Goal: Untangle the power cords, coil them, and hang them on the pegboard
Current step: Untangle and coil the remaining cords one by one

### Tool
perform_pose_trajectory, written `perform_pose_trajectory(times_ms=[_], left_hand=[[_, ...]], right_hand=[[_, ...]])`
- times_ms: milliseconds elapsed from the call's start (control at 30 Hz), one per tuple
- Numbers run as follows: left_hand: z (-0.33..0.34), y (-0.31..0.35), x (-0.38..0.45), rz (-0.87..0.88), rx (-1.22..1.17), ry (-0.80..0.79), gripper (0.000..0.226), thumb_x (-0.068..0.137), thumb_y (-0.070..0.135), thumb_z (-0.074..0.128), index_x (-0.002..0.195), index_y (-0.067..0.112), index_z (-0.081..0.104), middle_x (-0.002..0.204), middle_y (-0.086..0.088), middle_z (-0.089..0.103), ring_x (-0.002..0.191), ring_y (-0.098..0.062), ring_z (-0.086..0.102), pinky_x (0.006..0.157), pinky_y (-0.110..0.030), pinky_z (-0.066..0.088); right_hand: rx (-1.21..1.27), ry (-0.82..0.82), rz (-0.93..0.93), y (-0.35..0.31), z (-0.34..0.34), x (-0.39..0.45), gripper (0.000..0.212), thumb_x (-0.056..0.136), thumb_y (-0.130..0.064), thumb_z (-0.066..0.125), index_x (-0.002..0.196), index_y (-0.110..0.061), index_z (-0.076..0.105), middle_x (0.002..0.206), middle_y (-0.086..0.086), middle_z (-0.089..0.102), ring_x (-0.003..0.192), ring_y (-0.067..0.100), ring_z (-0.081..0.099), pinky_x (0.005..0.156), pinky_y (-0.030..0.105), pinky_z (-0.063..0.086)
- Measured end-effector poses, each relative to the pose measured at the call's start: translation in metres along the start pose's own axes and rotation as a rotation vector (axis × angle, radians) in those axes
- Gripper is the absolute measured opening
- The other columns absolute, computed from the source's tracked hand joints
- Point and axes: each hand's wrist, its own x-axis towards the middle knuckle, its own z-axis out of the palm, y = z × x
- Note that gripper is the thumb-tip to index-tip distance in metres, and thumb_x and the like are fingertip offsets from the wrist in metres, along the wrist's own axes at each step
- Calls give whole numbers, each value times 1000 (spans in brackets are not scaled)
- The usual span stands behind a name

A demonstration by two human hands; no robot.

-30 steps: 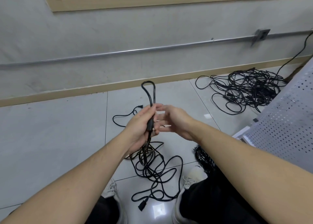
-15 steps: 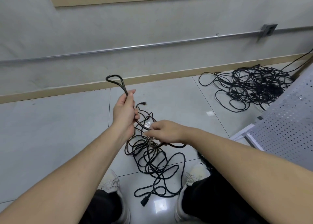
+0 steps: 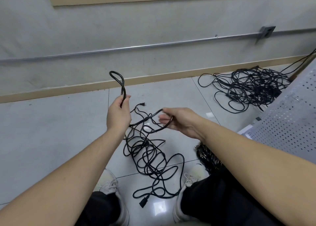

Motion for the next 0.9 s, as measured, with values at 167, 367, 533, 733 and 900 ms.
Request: perform_pose_trajectory(times_ms=[167,367,533,733,900], left_hand=[[9,2,-12,-41,-21,-122,19,106,33,52,115,28,68,79,12,55,69,-8,53,66,-32,62],[13,-1,-19,30,206,-326,21,108,36,47,109,30,67,78,14,57,70,-10,49,71,-32,40],[23,15,-38,-18,176,-503,63,103,66,21,98,31,73,68,11,51,65,-12,47,68,-33,37],[24,15,-48,116,156,-666,23,96,39,67,81,23,62,57,15,44,55,-13,39,58,-30,33],[26,12,-48,135,284,-673,25,95,37,57,71,32,60,48,15,42,47,-9,36,58,-32,31]], right_hand=[[-248,117,-285,-4,10,-9,20,106,-29,49,102,-19,67,65,-7,49,53,11,42,54,24,40],[-414,45,-522,-12,15,-25,14,105,-26,54,103,-23,68,56,-27,56,51,-3,46,49,7,34],[-380,165,-566,-15,10,-22,11,102,-34,58,97,-31,68,61,-28,55,61,-6,51,57,10,37],[-343,254,-531,-21,-3,-19,22,95,-38,69,77,-26,66,54,-18,45,55,7,41,52,23,35],[-341,254,-520,-19,-2,-16,24,96,-39,67,86,-18,71,62,-17,56,52,0,45,55,17,36]])
